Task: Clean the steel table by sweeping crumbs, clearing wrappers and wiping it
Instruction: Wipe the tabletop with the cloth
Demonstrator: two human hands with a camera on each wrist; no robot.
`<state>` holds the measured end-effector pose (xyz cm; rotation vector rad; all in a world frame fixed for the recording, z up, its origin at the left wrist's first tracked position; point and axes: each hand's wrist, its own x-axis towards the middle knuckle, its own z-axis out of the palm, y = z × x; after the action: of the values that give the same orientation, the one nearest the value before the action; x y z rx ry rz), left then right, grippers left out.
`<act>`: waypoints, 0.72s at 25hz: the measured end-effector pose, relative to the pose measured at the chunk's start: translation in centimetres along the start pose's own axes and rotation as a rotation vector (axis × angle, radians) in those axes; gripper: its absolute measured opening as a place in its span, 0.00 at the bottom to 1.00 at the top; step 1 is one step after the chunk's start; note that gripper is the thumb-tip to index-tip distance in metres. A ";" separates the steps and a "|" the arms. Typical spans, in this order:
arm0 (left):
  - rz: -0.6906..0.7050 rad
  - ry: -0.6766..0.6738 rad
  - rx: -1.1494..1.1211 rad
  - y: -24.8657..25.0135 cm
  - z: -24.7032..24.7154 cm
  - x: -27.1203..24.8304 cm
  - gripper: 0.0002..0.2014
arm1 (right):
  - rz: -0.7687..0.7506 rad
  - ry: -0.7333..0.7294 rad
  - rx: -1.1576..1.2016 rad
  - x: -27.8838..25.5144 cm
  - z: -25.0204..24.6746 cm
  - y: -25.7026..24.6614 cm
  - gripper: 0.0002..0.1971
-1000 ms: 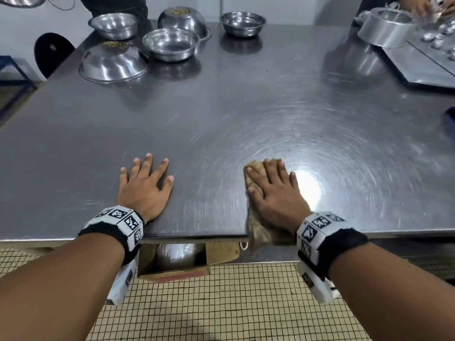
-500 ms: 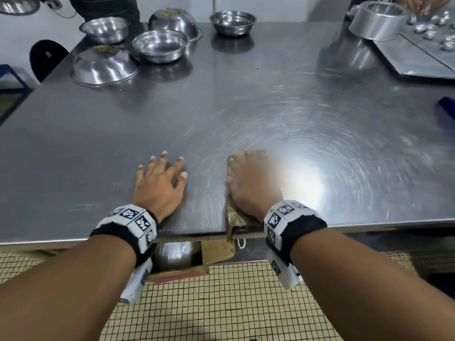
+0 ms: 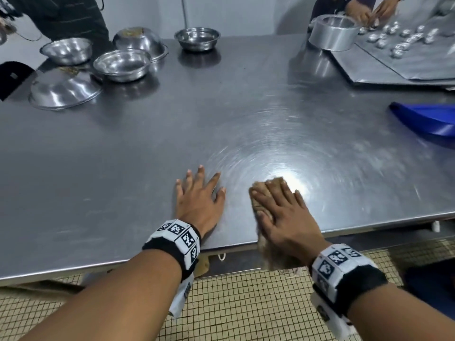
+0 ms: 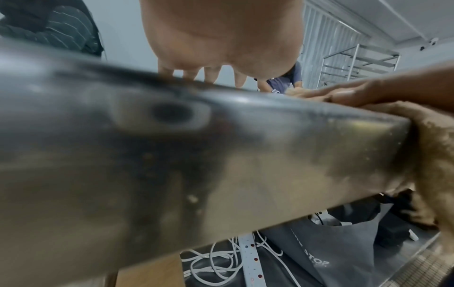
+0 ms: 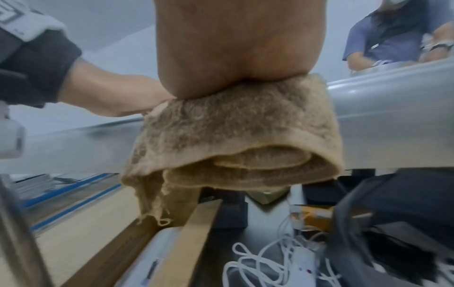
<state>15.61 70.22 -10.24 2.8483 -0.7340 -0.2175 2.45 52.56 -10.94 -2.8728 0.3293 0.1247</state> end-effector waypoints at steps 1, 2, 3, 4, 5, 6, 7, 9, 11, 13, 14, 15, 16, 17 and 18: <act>-0.008 -0.018 0.019 0.2 0.4 0.1 0.29 | 0.037 0.010 0.016 0.0 -0.5 1.9 0.30; -0.013 -0.029 0.035 0.5 0.7 0.2 0.30 | 0.078 0.025 0.034 0.2 -1.0 3.7 0.30; -0.018 -0.031 0.048 0.6 1.0 0.3 0.30 | 0.119 0.041 0.049 0.5 -1.4 5.3 0.29; -0.020 -0.029 0.055 0.6 1.2 0.3 0.30 | 0.158 0.052 0.058 1.0 -1.8 6.7 0.28; -0.018 -0.024 0.055 0.6 1.3 0.4 0.30 | 0.197 0.058 0.062 1.7 -2.1 7.8 0.28; -0.017 -0.020 0.056 0.6 1.4 0.4 0.31 | 0.237 0.059 0.063 2.5 -2.4 8.6 0.28; -0.018 -0.016 0.057 0.6 1.4 0.5 0.31 | 0.275 0.057 0.065 3.5 -2.7 9.1 0.28; -0.020 -0.013 0.062 0.7 1.5 0.4 0.31 | 0.350 0.049 0.080 5.5 -3.2 9.3 0.29; -0.021 -0.005 0.061 0.7 1.5 0.4 0.31 | 0.399 0.035 0.092 7.6 -3.3 8.5 0.30; -0.021 0.001 0.061 0.7 1.5 0.4 0.30 | 0.414 0.028 0.084 8.8 -3.4 7.5 0.30; -0.021 0.003 0.062 0.8 1.6 0.5 0.30 | 0.400 0.023 0.078 9.1 -3.4 6.9 0.31; -0.022 0.001 0.060 0.7 1.6 0.5 0.30 | 0.374 0.013 0.073 9.3 -3.3 6.1 0.31; -0.020 -0.002 0.060 0.7 1.6 0.5 0.30 | 0.344 0.005 0.074 9.2 -3.2 5.3 0.31; -0.018 -0.002 0.056 0.8 1.6 0.5 0.30 | 0.311 0.001 0.075 9.0 -3.1 4.4 0.31; -0.018 -0.002 0.057 0.7 1.6 0.5 0.30 | 0.271 0.002 0.073 8.7 -2.7 3.5 0.31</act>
<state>15.45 69.17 -11.68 2.9095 -0.7263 -0.2050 10.19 46.74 -10.09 -2.7427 0.7075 0.1549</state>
